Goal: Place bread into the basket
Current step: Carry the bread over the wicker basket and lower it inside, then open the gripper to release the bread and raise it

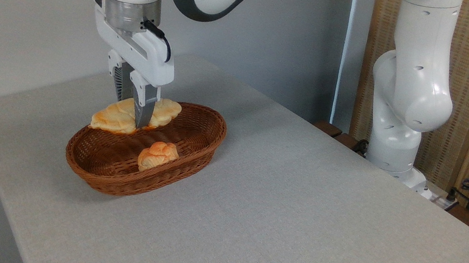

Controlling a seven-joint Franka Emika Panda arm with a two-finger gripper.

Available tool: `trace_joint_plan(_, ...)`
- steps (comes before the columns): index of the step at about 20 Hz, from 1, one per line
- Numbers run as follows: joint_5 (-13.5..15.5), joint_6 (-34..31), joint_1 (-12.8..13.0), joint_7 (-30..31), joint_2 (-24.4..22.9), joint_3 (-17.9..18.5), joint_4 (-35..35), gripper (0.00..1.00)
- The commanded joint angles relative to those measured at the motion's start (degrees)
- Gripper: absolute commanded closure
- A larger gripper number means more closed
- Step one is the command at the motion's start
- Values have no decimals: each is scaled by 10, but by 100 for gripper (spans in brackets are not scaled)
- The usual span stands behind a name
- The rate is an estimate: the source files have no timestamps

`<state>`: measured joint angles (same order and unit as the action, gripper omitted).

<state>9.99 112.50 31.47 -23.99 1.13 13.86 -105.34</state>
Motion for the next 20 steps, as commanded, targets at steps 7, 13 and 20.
trace_joint_plan(7,-5,-16,-3,7,-3,2,7,0)
trace_joint_plan(13,-88,-14,-12,-14,-17,55,8,0)
trace_joint_plan(20,-85,-15,-15,-124,-16,164,7,0)
